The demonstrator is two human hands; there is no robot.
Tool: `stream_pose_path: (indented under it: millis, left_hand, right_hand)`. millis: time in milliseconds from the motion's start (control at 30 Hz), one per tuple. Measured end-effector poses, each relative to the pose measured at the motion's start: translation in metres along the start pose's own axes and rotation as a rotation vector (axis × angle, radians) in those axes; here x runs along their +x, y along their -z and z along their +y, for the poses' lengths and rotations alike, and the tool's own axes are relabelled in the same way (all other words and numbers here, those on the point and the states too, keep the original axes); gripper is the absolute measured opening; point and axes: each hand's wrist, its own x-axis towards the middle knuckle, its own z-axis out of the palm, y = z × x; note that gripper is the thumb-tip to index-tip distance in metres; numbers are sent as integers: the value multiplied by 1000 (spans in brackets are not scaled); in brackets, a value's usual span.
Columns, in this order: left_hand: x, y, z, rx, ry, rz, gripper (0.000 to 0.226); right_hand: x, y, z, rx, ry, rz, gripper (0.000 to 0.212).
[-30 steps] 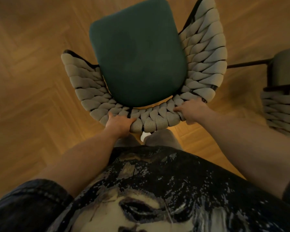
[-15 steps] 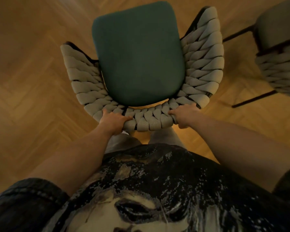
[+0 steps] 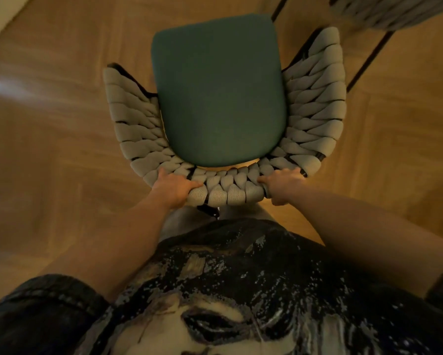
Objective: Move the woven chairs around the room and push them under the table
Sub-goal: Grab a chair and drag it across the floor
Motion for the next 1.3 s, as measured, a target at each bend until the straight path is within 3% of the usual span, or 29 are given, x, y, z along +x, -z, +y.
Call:
stream_pose_path:
  millis: [167, 533, 767, 867, 1300]
  left_hand:
    - [13, 18, -7, 143, -83, 17, 55]
    - [49, 69, -17, 507, -267, 25, 73]
    - [75, 112, -20, 765, -401, 48, 72]
    - [85, 136, -15, 875, -466, 56, 71]
    - [123, 223, 57, 1286, -646, 58, 78]
  right_hand:
    - [-10, -13, -3, 127, -67, 2, 60]
    - [-28, -42, -26, 474, -233, -29, 62]
    - [-26, -49, -57, 763, -358, -42, 51]
    - [-26, -48, -72, 883, -410, -53, 60]
    - [-16, -46, -99, 1358, -623, 1, 63]
